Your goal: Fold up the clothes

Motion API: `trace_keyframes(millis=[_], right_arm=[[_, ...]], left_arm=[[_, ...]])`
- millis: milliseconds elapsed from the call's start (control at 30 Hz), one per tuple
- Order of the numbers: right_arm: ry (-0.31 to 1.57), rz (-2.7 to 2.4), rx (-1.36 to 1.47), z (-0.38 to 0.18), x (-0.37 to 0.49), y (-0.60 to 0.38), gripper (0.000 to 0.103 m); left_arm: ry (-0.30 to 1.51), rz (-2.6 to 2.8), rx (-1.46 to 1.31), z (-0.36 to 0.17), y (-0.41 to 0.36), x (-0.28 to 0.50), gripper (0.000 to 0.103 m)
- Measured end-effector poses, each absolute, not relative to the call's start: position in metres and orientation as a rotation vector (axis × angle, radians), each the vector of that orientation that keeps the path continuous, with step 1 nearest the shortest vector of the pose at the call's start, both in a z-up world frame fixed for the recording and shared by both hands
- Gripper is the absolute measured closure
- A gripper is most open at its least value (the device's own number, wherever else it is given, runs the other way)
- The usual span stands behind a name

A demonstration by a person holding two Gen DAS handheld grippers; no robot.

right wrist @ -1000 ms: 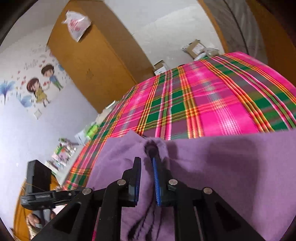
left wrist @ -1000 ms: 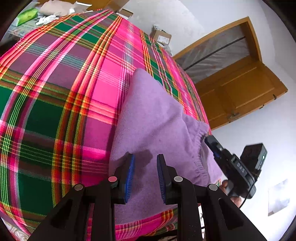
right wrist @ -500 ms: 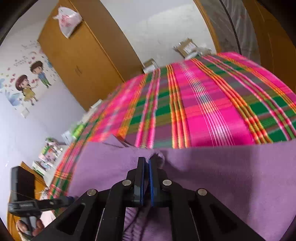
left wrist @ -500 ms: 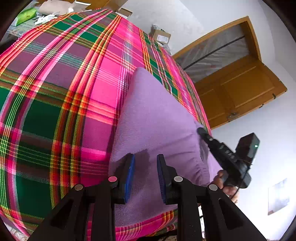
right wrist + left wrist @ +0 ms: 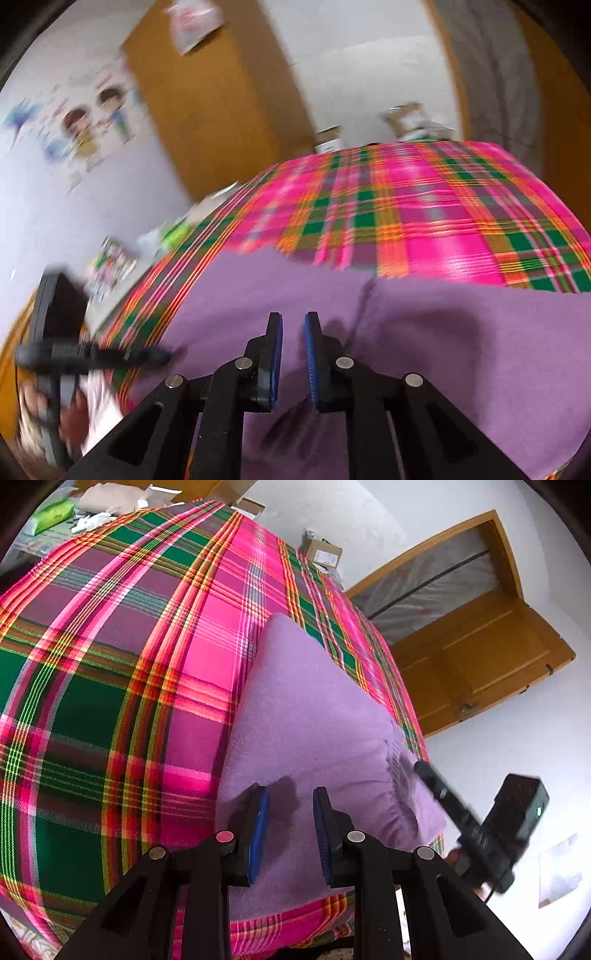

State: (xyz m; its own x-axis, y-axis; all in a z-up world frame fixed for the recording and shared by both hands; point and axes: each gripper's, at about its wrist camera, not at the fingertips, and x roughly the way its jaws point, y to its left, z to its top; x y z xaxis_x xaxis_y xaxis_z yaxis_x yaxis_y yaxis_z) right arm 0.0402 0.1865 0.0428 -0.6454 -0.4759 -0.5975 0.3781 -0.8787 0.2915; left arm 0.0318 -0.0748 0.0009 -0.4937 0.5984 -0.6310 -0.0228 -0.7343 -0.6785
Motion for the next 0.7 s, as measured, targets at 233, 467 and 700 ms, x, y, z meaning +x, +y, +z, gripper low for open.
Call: trace_keyframes(millis=[233,467,700], right_arm=[[-0.04,-2.513,0.95,0.02,0.072,0.179,0.089],[0.001,-2.551,0.902,0.031,0.08,0.174,0.083],[0.144,-2.567,0.858,0.018,0.096,0.163,0.082]], left_arm=[[-0.866,2.258,-1.304,0.001,-0.077,0.038,0.079],[-0.86,2.253,-1.302,-0.001,-0.078,0.048,0.079],[-0.86,2.241,-1.291,-0.004,-0.084,0.061,0.078]])
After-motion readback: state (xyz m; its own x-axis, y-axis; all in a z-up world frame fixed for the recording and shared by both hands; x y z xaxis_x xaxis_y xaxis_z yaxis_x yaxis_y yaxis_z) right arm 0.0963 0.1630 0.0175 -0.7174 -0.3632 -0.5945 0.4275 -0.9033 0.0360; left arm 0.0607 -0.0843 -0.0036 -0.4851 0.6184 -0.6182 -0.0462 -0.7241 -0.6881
